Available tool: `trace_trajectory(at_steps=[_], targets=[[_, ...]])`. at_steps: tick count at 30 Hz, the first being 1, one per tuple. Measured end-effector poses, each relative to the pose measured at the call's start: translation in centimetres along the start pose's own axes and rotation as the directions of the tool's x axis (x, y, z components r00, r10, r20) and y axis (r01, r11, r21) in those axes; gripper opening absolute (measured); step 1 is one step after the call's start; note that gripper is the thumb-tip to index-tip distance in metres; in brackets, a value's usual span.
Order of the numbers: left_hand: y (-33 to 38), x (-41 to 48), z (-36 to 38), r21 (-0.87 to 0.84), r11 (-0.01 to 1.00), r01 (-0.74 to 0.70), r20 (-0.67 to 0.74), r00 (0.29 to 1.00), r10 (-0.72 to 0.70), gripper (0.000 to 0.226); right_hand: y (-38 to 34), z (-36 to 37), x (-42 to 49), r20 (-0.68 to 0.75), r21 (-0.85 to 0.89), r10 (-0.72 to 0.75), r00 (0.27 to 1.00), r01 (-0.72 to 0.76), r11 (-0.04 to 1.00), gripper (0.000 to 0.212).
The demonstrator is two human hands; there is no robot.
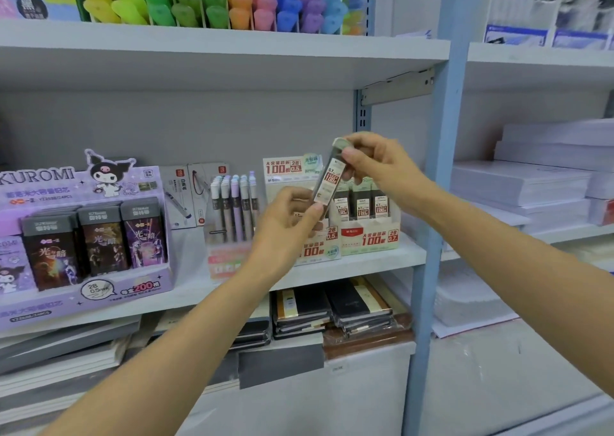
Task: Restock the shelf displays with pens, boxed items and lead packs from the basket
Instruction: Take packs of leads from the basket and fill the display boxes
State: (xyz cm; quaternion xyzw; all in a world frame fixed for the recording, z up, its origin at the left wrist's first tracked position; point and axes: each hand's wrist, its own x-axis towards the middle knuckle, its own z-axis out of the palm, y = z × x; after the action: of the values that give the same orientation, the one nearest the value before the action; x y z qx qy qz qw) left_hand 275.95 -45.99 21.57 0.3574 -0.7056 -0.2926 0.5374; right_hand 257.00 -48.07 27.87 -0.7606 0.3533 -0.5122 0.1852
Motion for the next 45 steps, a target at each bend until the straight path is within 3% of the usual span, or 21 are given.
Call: trace_trajectory(at_steps=[3,5,8,11,15,23,27,31,45], targets=[[-0.5,-0.4,1.2,0.379,0.900,-0.216,0.018,0.974,0.226,0.020,1.0,-4.1,-0.3,-0.272,-0.126,-0.024,0.962,-0.011,0.992,0.013],[-1.0,-0.5,2.1,0.597,0.729,-0.334,0.150,0.940,0.308,0.032,2.0,-5.7,-0.8,-0.314,-0.259,-0.040,0.948,-0.045,0.965,0.010],[-2.0,-0.3,3.4,0.798,0.453,-0.397,0.313,0.916,0.252,0.058,3.5,-5.9,-1.6,-0.262,-0.388,-0.042,0.964,-0.066,0.919,0.011],[-2.9,0.3,4.1,0.851,0.365,-0.378,0.351,0.926,0.140,0.071,4.7,-5.6,-1.9,-0.254,-0.535,-0.121,0.960,-0.035,0.844,0.016],[-3.4,1.1,4.7,0.875,0.330,-0.355,0.345,0.934,0.091,0.072,5.6,-5.8,-1.9,-0.243,-0.591,-0.153,0.958,-0.021,0.806,0.016],[-4.1,1.0,4.8,0.879,0.289,-0.380,0.347,0.924,0.159,0.067,6.3,-5.3,-1.3,-0.172,-0.593,-0.083,0.982,-0.036,0.804,0.017],[-4.3,1.1,4.5,0.870,0.296,-0.393,0.357,0.918,0.171,0.070,5.7,-5.3,-0.9,-0.260,-0.462,-0.127,0.957,-0.008,0.887,0.014],[-4.7,1.1,4.4,0.868,0.296,-0.399,0.356,0.915,0.189,0.072,5.8,-4.2,-0.9,-0.158,-0.431,-0.106,0.982,0.028,0.902,0.013],[-5.4,0.5,4.4,0.890,0.263,-0.374,0.320,0.920,0.224,0.075,6.2,-1.5,0.9,-0.076,-0.468,-0.076,0.994,0.031,0.883,0.023]])
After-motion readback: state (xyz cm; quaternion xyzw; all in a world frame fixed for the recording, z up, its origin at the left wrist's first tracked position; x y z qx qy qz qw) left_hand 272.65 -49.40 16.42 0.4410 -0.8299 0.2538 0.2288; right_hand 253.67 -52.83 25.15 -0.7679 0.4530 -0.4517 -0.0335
